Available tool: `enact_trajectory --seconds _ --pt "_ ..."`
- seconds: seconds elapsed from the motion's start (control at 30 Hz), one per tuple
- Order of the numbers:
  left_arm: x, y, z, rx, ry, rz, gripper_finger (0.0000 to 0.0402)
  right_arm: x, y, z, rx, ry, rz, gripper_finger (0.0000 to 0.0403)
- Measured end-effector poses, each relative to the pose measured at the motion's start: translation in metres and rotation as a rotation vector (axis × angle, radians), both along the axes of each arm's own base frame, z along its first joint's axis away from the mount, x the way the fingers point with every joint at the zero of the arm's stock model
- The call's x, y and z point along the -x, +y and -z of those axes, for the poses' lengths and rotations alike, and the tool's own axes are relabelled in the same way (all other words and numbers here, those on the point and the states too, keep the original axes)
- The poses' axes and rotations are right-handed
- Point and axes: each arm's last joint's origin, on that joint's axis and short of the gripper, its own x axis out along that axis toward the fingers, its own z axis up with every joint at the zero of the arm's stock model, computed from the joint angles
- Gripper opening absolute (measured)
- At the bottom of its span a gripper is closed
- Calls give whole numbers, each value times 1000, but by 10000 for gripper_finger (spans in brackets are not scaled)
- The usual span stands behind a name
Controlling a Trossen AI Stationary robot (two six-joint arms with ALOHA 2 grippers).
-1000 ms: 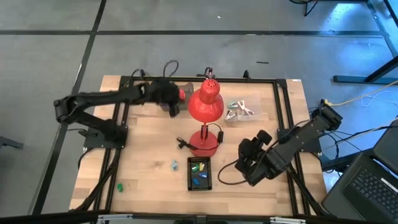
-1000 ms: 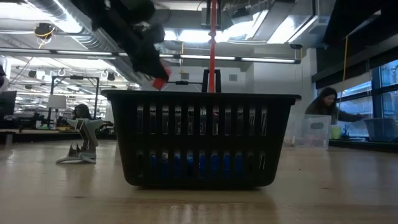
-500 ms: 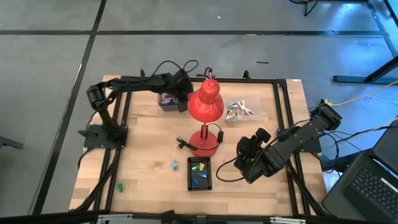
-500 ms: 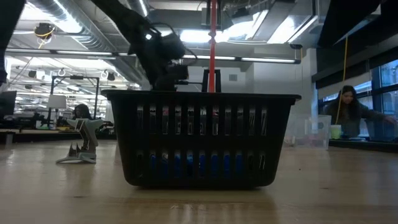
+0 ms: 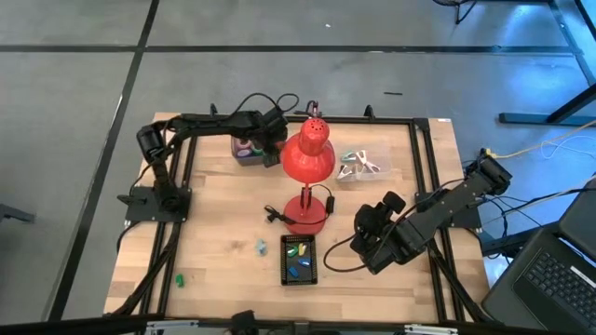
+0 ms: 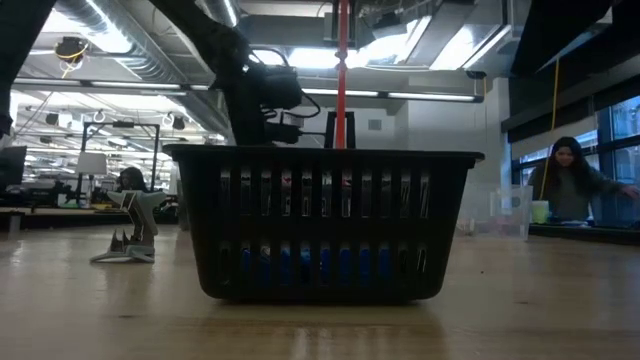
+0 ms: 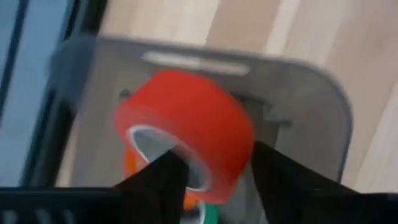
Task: Pick and place Stapler, Stapler remover, tape
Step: Put the orange tape into the black transparent bin, then put the green stapler into the black bin
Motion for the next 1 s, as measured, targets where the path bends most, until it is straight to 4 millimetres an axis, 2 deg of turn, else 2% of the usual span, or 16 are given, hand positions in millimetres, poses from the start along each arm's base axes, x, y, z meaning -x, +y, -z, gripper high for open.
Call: enact_trajectory --seconds 0.1,0.2,0.37,0.47,0.53,0.63,0.77,0.87,1.0 --pt "11 -6 -14 -7 38 -50 200 0 0 0 0 1 0 205" --pt "21 -15 -37 28 -31 -95 221 0 0 0 2 2 0 205" --pt "32 -36 -80 10 -196 -30 228 0 0 0 3 3 -3 205" --pt "44 -42 -93 -63 -168 -51 225 0 0 0 1 1 0 205" --pt "56 -49 -101 -46 -151 -85 223 1 2 0 -6 -4 2 205" --pt "71 -71 -118 6 -227 -79 220 5 7 0 -13 -8 -10 205" --pt "97 -112 -137 20 -381 -77 218 11 16 0 -8 -20 -43 205" --pt "119 -142 -140 71 -481 -107 219 16 22 -1 4 -60 -45 205" --pt "146 -181 -130 220 -562 -107 217 22 29 -1 -9 -85 -46 205"
